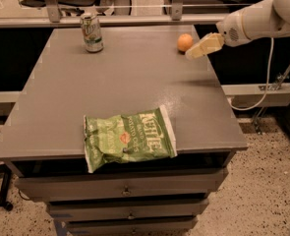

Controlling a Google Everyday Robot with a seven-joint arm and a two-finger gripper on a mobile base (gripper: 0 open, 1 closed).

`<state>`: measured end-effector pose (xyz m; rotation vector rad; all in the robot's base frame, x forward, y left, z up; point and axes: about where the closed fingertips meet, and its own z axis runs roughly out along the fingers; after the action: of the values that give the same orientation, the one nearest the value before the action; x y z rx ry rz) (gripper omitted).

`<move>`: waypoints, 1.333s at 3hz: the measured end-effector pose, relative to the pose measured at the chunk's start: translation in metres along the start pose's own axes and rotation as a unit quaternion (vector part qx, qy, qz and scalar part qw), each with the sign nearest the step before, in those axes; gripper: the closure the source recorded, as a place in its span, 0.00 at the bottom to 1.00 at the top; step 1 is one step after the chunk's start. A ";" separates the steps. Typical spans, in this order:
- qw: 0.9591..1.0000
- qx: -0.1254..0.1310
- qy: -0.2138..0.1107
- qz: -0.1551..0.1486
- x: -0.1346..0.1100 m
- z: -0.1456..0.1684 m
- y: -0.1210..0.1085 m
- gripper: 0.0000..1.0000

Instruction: Move orange near green jalapeno chip bag

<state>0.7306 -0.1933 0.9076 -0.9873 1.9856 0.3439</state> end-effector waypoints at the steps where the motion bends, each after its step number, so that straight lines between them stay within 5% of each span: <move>1: 1.000 0.018 -0.010 -0.004 -0.013 0.039 -0.023 0.00; 4: 1.000 0.019 0.011 0.022 -0.008 0.110 -0.053 0.00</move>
Offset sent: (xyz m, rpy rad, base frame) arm 0.1192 0.0299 -0.0324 -0.0073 -0.0351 -0.0591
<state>0.8365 -0.1613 0.8565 -0.9295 2.0292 0.3185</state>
